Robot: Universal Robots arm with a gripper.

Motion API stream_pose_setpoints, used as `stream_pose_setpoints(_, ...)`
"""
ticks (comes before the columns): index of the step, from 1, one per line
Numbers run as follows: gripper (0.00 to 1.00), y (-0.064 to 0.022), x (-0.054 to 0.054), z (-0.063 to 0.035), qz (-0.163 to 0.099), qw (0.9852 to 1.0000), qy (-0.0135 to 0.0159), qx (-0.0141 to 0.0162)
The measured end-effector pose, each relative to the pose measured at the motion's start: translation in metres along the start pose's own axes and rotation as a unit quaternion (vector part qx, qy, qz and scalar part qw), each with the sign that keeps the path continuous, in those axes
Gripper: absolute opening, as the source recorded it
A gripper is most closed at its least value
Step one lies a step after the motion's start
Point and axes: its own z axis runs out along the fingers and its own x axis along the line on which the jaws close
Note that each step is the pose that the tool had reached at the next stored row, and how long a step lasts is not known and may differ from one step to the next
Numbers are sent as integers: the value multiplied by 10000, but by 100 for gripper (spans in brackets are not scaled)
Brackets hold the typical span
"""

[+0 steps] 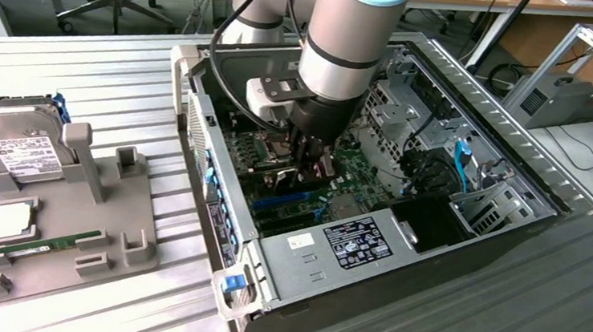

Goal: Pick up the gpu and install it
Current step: 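Insert the gpu into the slot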

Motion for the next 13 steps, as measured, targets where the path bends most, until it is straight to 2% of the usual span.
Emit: stream_pose_setpoints(13,27,19,3,22,0,10000,1,0)
